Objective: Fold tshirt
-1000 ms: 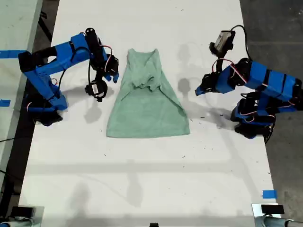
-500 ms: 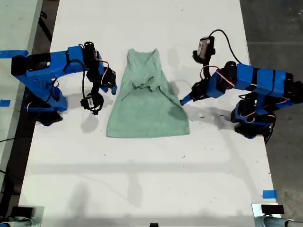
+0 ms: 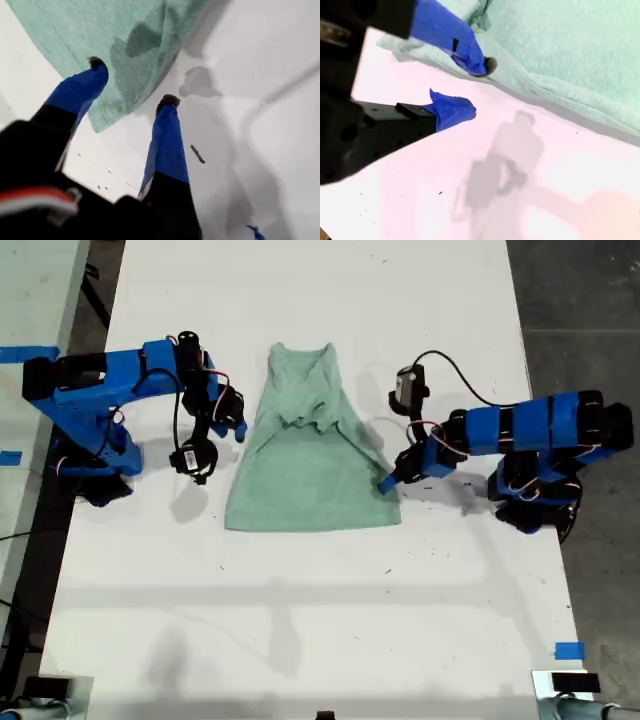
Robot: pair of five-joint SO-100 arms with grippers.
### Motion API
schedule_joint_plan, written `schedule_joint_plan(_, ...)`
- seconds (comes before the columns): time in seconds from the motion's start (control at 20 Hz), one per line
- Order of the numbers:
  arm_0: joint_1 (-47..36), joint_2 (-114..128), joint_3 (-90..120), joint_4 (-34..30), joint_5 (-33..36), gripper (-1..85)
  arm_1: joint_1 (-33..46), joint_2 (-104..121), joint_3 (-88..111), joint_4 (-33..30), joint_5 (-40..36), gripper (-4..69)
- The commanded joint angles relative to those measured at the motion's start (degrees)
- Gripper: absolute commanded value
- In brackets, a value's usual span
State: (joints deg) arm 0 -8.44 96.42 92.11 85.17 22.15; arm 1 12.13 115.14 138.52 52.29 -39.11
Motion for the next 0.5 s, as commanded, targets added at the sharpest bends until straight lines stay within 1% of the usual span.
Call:
schedule_joint_plan(0.0,-0.9,3.2,-0.5,0.1,-0.4,8.4,1.0,-1.8,1.7,-7.0,0.7,16.8)
schedule_joint_plan(0.25,-0.9,3.2,-0.4,0.3,-0.5,8.3,1.7,-5.7,-0.9,-6.8,0.0,4.1)
schedule_joint_plan(0.3,-0.8,3.2,-0.4,0.3,-0.5,8.3,1.7,-6.3,-1.3,-6.5,0.1,-1.2)
schedule_joint_plan(0.45,-0.5,3.2,-0.4,0.3,-0.5,8.1,1.2,-6.3,-1.4,-6.2,0.4,-1.5)
